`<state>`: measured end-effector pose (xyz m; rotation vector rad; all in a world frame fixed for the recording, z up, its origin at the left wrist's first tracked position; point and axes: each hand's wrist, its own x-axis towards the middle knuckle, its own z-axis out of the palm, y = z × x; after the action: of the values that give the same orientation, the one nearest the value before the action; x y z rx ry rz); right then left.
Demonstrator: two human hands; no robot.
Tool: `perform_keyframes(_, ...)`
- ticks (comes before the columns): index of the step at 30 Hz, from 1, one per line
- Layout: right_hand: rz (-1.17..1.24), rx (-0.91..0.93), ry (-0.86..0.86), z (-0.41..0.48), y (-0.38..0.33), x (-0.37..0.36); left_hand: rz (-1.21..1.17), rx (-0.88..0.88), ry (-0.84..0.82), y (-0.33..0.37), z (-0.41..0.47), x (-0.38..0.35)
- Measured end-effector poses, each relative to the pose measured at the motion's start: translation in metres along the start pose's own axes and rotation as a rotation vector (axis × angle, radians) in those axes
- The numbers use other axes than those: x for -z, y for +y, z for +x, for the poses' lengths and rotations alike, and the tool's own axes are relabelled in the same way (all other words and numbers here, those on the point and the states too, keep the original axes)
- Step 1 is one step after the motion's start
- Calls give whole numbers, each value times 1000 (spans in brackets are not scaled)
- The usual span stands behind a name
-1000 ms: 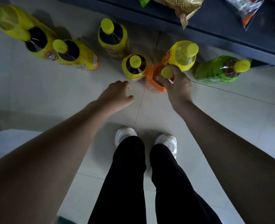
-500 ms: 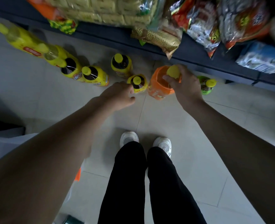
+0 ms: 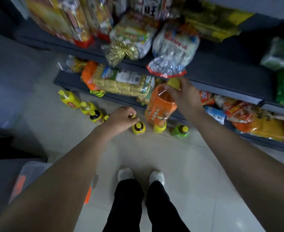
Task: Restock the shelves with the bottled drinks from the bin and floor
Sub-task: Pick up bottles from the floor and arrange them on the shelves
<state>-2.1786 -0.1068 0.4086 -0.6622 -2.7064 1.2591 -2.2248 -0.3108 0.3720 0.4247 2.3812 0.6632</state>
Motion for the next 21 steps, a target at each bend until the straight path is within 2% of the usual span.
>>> perform_keyframes(6, 111, 72, 110, -38, -92, 69, -189, -79, 97, 62, -73, 75)
perform_keyframes(21, 466, 158, 514, -143, -288, 202, -245, -474, 181, 155, -231, 208)
